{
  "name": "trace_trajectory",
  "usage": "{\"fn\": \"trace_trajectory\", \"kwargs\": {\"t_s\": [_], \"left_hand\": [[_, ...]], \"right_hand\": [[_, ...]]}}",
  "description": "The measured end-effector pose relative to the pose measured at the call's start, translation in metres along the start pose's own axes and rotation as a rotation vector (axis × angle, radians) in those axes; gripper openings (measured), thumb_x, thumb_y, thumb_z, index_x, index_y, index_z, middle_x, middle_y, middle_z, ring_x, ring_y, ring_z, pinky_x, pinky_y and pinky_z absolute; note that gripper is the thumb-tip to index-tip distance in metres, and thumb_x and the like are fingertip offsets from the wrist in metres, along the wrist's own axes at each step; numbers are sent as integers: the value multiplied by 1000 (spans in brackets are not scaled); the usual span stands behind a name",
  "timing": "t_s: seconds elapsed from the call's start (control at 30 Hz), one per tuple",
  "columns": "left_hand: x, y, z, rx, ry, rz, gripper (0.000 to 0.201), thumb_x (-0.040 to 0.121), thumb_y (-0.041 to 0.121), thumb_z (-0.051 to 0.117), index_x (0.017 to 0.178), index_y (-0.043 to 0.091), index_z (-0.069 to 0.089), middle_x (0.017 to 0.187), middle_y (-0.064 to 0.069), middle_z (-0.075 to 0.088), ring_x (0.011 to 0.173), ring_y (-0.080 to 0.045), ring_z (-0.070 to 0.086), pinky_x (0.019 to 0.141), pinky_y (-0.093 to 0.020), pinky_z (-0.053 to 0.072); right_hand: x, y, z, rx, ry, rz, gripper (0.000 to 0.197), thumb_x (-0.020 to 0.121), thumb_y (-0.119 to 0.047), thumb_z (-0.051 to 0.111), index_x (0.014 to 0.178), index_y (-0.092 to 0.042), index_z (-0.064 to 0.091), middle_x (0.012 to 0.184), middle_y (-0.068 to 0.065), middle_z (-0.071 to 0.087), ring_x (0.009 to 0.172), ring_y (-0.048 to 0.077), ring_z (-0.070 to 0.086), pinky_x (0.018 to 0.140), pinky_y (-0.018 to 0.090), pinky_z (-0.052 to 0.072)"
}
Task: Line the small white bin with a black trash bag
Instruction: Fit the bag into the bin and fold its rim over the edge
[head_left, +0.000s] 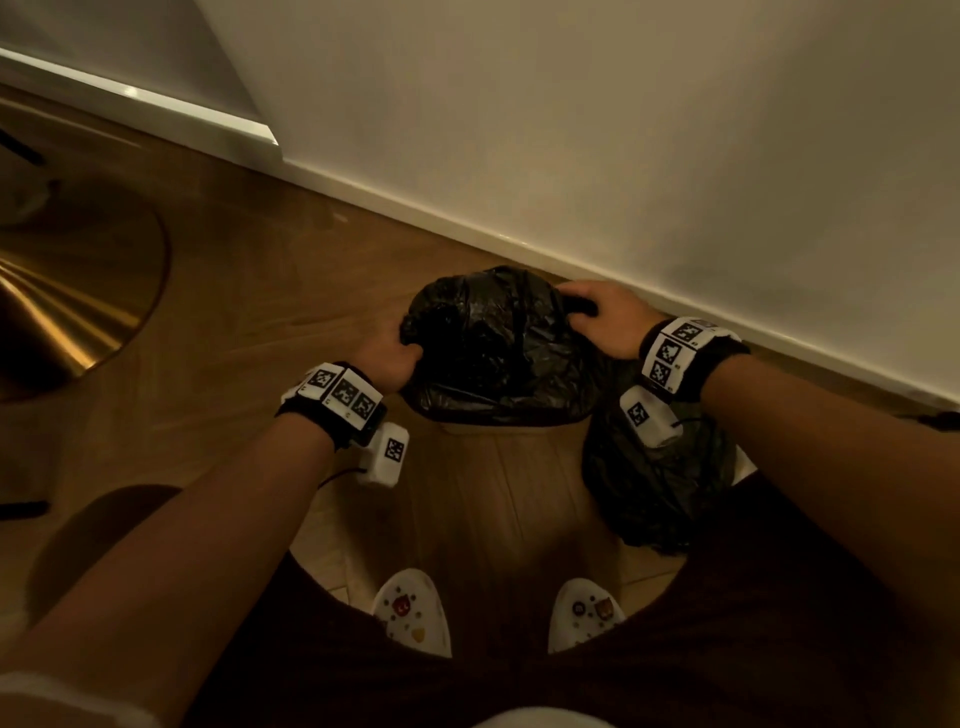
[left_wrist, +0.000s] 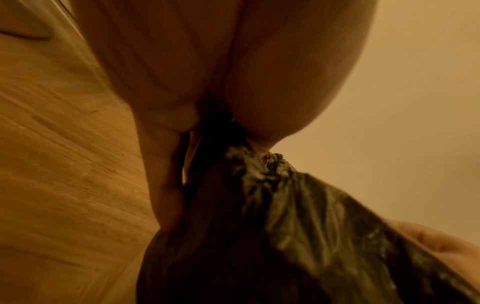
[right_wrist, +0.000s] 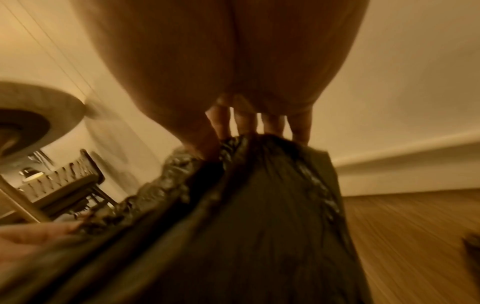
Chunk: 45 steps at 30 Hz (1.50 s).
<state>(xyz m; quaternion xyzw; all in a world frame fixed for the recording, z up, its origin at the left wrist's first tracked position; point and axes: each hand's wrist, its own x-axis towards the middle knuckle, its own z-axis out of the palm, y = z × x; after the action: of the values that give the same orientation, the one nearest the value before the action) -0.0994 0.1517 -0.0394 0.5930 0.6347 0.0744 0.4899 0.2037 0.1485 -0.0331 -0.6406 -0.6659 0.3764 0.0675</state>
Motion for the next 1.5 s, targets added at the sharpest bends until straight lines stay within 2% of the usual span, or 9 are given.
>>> {"fn": "trace_trajectory", "kwargs": {"t_s": [0.1, 0.17, 0.3, 0.47, 0.63, 0.83, 1.0, 1.27, 1.5], "left_hand": [[4, -4, -6, 3, 13, 11, 35, 95, 7, 48, 128, 14, 56, 116, -7, 64, 105, -26, 61, 84, -36, 49], [4, -3, -10, 32, 17, 18, 39, 95, 7, 48, 131, 17, 54, 116, -5, 64, 102, -23, 60, 83, -34, 48], [6, -1, -11, 78, 32, 12, 41, 94, 5, 49, 133, 15, 53, 113, -5, 60, 100, -20, 55, 86, -32, 45], [10, -6, -13, 93, 22, 26, 43, 92, 7, 54, 134, 15, 54, 121, -9, 64, 109, -27, 60, 93, -40, 51], [11, -10, -13, 67, -8, 44, 43, 92, 5, 53, 134, 15, 53, 119, -8, 64, 106, -25, 61, 85, -34, 49], [15, -16, -13, -9, -53, 43, 50, 91, 5, 54, 139, 22, 49, 125, -7, 63, 111, -25, 61, 97, -45, 52], [15, -14, -13, -52, -59, 42, 52, 93, 3, 56, 141, 20, 45, 122, -2, 60, 112, -21, 58, 93, -36, 50], [14, -16, -14, -70, -73, 54, 51, 92, 2, 58, 139, 18, 46, 118, -1, 60, 105, -16, 58, 83, -29, 47], [19, -26, -13, -91, -94, 64, 49, 91, 8, 61, 137, 21, 48, 125, -1, 63, 114, -20, 61, 88, -28, 51]], "right_hand": [[-12, -20, -16, 126, 151, 19, 43, 96, -25, 59, 139, -21, 54, 140, 1, 56, 128, 17, 52, 109, 29, 37], [-18, -42, -24, 566, 146, 89, 38, 95, -34, 61, 131, -20, 60, 128, 0, 65, 117, 16, 61, 108, 34, 43], [-6, -60, -13, 1261, -342, 448, 59, 94, -55, 46, 134, -12, 52, 133, 10, 62, 124, 36, 55, 107, 53, 38], [16, -59, 33, 1301, -271, 684, 59, 100, -38, 34, 149, -4, 32, 148, 17, 41, 139, 40, 35, 101, 56, 30], [20, -50, 47, 1222, -98, 736, 37, 94, -23, 47, 126, -6, 41, 110, 16, 49, 91, 36, 49, 69, 46, 43], [32, -38, 57, 1124, -25, 856, 58, 92, -24, 53, 143, -2, 39, 126, 21, 53, 119, 43, 51, 103, 55, 42], [26, -78, 41, 1255, -300, 778, 75, 98, -31, 42, 156, -2, 5, 162, 21, 12, 147, 41, 19, 117, 52, 21], [48, -101, 73, 1240, -190, 812, 63, 102, -18, 44, 155, -1, 15, 161, 15, 24, 142, 34, 34, 91, 41, 38], [53, -82, 79, 976, -175, 799, 58, 100, -18, 49, 149, 4, 28, 153, 22, 37, 134, 39, 43, 102, 45, 42]]}}
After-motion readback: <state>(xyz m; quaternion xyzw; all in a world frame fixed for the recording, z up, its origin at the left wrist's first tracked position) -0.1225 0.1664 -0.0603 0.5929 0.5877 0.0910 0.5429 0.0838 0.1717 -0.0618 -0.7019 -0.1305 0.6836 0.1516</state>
